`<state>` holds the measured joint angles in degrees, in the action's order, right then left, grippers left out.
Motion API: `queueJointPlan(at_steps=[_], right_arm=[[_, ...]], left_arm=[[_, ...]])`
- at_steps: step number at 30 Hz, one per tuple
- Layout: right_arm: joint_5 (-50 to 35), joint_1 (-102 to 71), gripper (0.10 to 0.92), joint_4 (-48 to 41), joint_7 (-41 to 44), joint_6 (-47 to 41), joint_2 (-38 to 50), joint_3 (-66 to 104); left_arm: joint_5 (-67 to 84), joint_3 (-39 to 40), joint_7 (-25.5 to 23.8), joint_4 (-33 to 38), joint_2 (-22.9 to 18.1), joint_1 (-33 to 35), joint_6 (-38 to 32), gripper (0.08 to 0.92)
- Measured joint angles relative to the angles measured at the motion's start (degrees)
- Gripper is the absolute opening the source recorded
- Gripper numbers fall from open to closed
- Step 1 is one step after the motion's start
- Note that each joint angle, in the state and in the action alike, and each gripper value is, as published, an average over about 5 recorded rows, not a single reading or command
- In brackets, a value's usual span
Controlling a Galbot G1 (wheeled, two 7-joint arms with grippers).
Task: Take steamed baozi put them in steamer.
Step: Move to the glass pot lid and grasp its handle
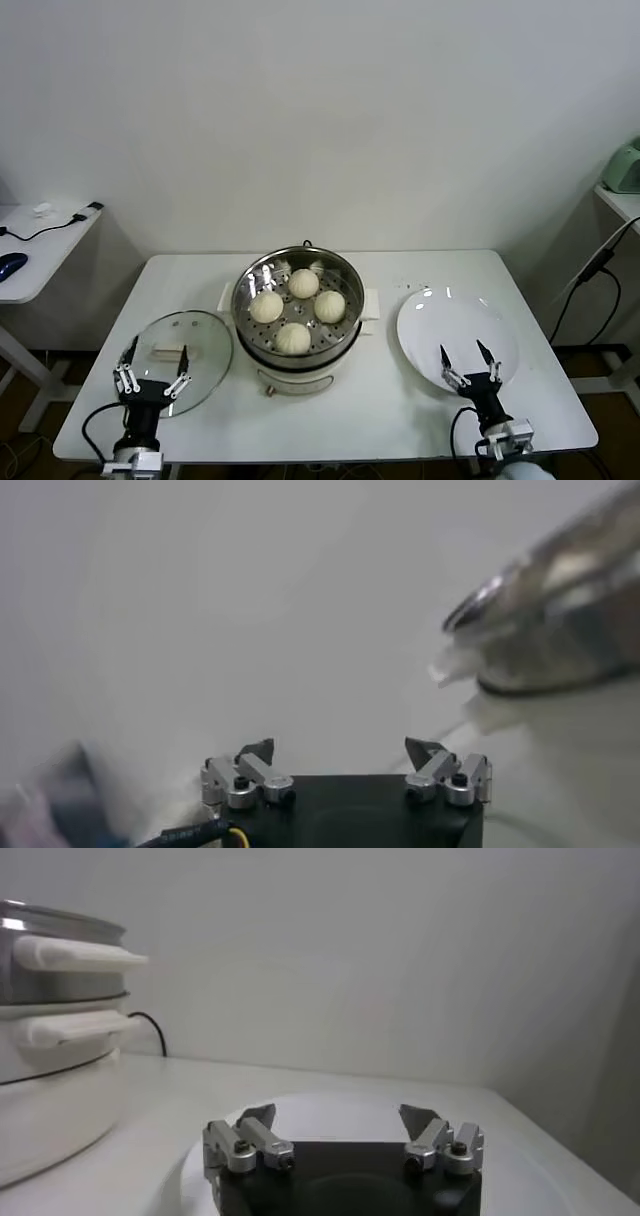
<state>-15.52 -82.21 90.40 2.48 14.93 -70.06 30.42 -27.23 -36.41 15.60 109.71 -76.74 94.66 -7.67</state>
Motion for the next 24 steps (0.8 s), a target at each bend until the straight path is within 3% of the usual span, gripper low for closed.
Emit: queueJointPlan(at_steps=[10, 24], right_arm=[[2.04, -2.31, 0.823, 1.91, -0.73, -1.59, -4.34, 3.09], [3.67, -3.7, 0.823, 3.0, -1.12, -2.26, -6.65, 5.5]], left_arm=[[-26.82, -1.02, 7.44, -11.46, 5.16, -3.22, -0.42, 0.823], [-39.67, -0.06, 11.25, -24.77, 8.24, -9.99, 0.53, 0.823]])
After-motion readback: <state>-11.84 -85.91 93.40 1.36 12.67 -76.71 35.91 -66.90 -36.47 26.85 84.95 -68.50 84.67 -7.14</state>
